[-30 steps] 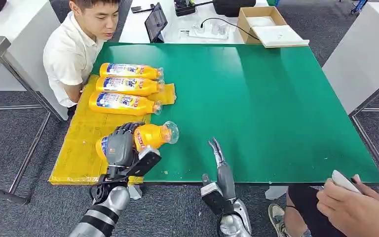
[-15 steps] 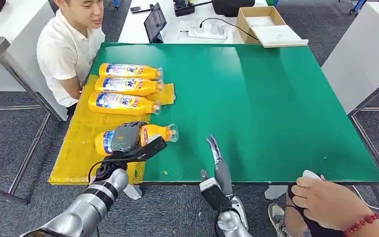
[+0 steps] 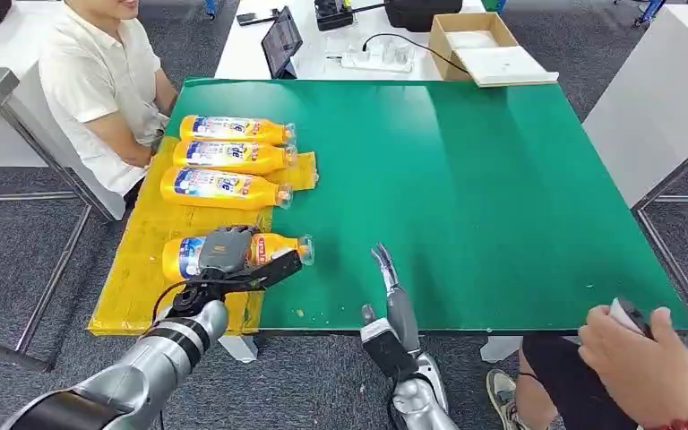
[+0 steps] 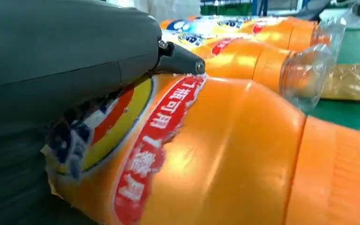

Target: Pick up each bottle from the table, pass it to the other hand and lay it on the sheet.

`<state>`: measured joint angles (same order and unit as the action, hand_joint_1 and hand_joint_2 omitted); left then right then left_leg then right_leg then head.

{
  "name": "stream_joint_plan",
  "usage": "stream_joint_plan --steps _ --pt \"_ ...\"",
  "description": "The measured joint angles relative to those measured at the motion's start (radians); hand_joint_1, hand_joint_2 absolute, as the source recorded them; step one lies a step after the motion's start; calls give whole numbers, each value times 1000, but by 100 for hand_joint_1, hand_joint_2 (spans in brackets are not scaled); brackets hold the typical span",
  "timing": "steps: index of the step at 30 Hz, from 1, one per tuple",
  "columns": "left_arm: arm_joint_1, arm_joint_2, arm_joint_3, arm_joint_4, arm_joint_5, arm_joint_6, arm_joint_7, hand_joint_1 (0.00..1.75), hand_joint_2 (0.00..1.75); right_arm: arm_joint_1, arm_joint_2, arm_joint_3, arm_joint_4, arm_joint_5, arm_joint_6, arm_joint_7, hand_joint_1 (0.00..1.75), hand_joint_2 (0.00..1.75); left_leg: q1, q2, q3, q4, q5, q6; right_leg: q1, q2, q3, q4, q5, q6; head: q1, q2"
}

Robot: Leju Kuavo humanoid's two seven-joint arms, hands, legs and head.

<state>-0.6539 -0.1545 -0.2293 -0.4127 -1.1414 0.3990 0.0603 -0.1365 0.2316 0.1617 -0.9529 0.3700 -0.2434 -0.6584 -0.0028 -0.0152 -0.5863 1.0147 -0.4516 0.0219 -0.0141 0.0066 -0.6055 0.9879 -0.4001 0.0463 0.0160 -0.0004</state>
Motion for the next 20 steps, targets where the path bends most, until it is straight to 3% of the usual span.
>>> stream_joint_plan --steps 2,7,11,12,16,20 --pt "0 -1 1 2 35 -24 -45 0 0 -1 0 0 5 0 0 -2 0 0 0 0 1 0 0 0 0 0 1 0 0 0 -1 0" --pt "27 -32 85 -27 315 -197 -358 0 0 -5 -1 -5 25 -3 0 -6 0 0 0 -5 2 0 0 0 0 -4 4 0 -1 0 0 0" --pt "63 -56 119 -71 386 -259 -414 0 0 -4 -4 -5 37 -9 0 -8 0 0 -1 -5 2 0 0 0 -1 -4 4 0 -1 0 0 0" --pt "74 -59 123 -89 419 -280 -440 0 175 -4 -4 -5 40 -11 0 -8 0 0 -1 -4 2 0 0 0 -1 -4 4 0 -1 0 0 0" --pt "137 -64 124 -185 545 -350 -491 0 175 -4 -10 -5 48 -15 -5 -8 0 0 -1 -4 2 0 0 0 -1 -4 3 0 -1 0 0 0" --pt "209 -72 111 -321 686 -277 -533 0 175 0 -14 -6 54 -18 -17 -8 0 0 -1 -1 0 0 0 0 0 -3 0 0 -1 0 0 0"
